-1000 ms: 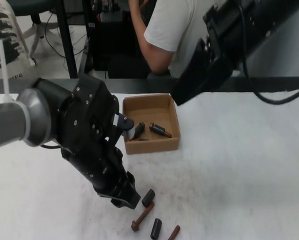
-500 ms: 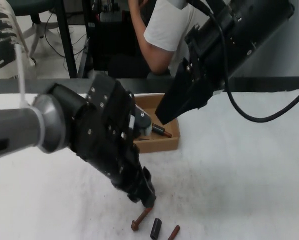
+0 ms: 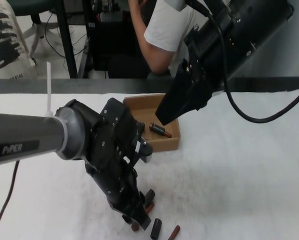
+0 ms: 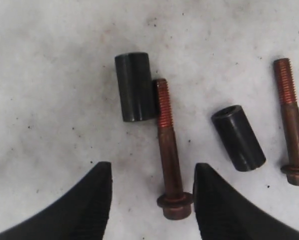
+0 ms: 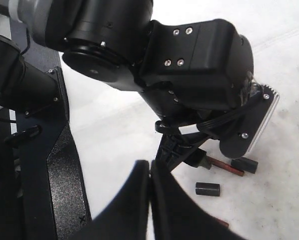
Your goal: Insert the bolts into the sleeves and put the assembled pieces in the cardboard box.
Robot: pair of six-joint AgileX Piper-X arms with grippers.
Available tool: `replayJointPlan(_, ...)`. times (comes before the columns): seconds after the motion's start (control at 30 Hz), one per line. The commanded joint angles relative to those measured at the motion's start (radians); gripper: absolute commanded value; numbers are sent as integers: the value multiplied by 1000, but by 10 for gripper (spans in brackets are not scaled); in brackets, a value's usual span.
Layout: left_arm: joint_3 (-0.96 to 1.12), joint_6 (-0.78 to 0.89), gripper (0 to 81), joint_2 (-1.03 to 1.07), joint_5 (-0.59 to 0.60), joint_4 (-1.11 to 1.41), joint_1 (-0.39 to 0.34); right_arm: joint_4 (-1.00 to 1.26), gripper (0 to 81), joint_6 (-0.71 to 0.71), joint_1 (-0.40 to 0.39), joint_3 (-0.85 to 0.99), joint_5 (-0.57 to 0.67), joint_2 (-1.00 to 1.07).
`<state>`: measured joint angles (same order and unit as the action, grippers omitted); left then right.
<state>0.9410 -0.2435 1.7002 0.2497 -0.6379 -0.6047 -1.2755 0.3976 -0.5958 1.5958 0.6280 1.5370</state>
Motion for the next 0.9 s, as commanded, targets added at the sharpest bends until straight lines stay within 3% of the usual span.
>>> replayJointPlan(0.0, 30, -5, 469, -4, -5, 14, -5, -14, 8, -1, -1, 1, 7, -9)
replayJointPlan(0.43, 98, -21, 468, 4, -2, 30, -5, -16, 8, -1, -1, 1, 7, -9)
replayJointPlan(0.6, 98, -45, 414, 32, -2, -3, -5, -16, 8, -1, -1, 1, 7, -9)
replayJointPlan(0.87, 98, -50, 412, 40, -2, -3, -5, -16, 8, -1, -1, 1, 7, -9)
